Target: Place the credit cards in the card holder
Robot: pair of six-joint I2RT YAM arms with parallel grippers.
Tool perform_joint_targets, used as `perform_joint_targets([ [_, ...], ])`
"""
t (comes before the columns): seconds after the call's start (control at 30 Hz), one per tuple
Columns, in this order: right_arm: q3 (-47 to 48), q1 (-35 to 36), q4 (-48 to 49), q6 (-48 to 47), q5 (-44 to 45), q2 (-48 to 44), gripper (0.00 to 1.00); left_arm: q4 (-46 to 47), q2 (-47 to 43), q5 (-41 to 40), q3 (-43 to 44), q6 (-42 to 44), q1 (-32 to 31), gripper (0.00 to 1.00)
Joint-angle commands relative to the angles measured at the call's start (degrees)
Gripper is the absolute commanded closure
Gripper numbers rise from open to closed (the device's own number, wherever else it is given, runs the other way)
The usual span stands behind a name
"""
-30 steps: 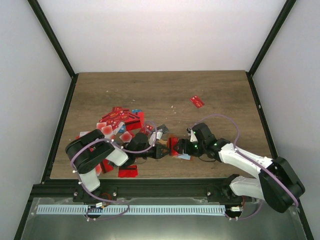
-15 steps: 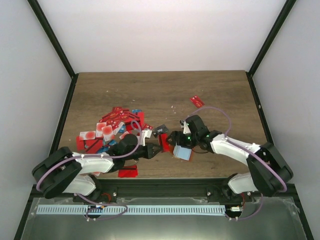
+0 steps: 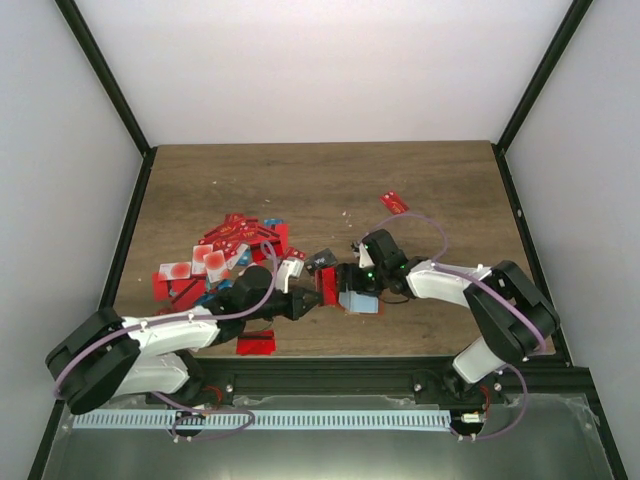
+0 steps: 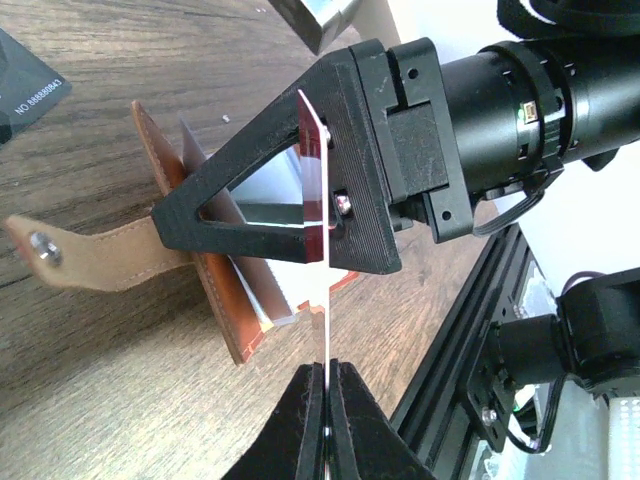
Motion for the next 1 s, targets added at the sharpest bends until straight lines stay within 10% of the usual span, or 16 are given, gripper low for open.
perform_joint_targets([
  [0.0, 1.59, 0.42, 0.61, -1.97, 0.42, 0.92, 0.22, 0.56, 3.12, 1.56, 2.81, 2.73, -0.23, 0.96],
  [0.37, 0.57, 0.43, 2.49, -3.60, -3.12, 1.18, 0.59, -1.14, -3.74, -6.83, 1.67, 1.26, 0.39, 0.96],
  [0.73, 1.86, 0.68, 1.06, -3.14, -2.81, -0.97, 0.48, 1.29, -1.47, -7.53, -2.25, 1.26, 0.49, 0.96],
  [0.97, 0.33, 0.77, 5.29, -1.38, -5.33, 2.40, 0.85, 3.44, -1.37, -4.98, -2.68, 1.26, 0.41, 0.96],
])
